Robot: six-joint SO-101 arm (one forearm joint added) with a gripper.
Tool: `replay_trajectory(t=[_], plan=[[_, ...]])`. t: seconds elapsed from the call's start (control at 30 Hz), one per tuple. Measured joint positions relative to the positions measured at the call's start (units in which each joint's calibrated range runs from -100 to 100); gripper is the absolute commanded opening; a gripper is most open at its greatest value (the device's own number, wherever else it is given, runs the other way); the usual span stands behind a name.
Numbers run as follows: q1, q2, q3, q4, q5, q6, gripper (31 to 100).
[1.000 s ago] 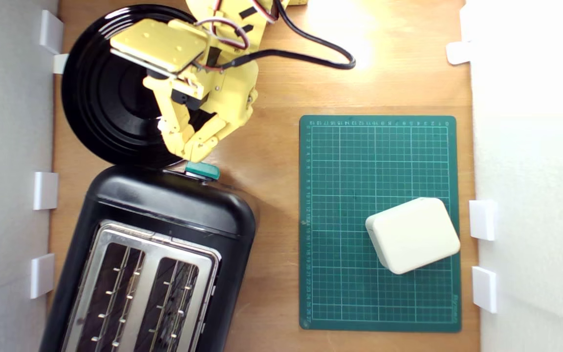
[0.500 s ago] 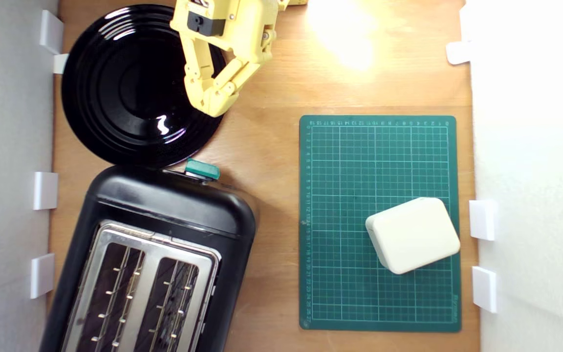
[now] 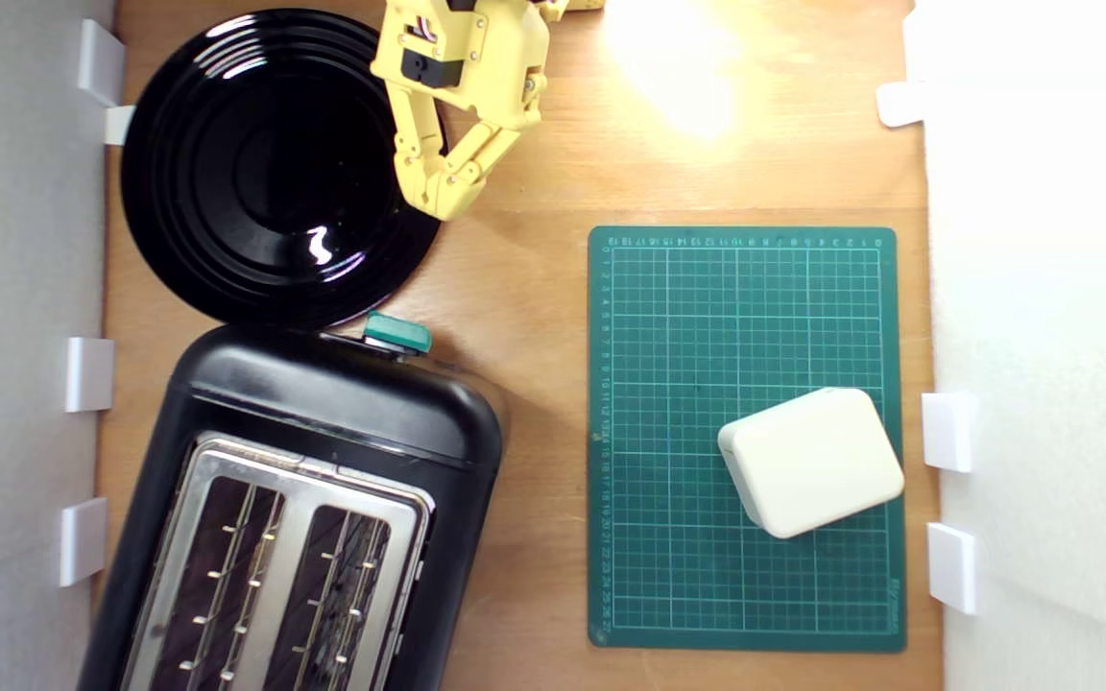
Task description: Start toaster
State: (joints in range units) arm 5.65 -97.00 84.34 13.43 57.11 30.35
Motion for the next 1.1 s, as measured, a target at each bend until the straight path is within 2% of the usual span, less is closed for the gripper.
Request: replay_trajectory(t=[0.1, 0.27, 0.5, 0.77, 1.0, 1.1], plan=[[0.1, -1.3, 3.1, -0.4, 0.0, -0.3, 31.4], [0.5, -1.4, 6.8, -3.4, 0.0, -0.3, 31.4], [1.6, -1.7, 13.3, -3.9, 0.0, 0.2, 31.4], [2.2, -1.7, 14.9, -9.2, -0.9, 0.6, 31.4], [1.5, -1.7, 15.0, -12.1, -0.9, -0.6, 31.4], [-0.6, -1.7, 15.0, -12.1, -0.9, -2.5, 31.4]])
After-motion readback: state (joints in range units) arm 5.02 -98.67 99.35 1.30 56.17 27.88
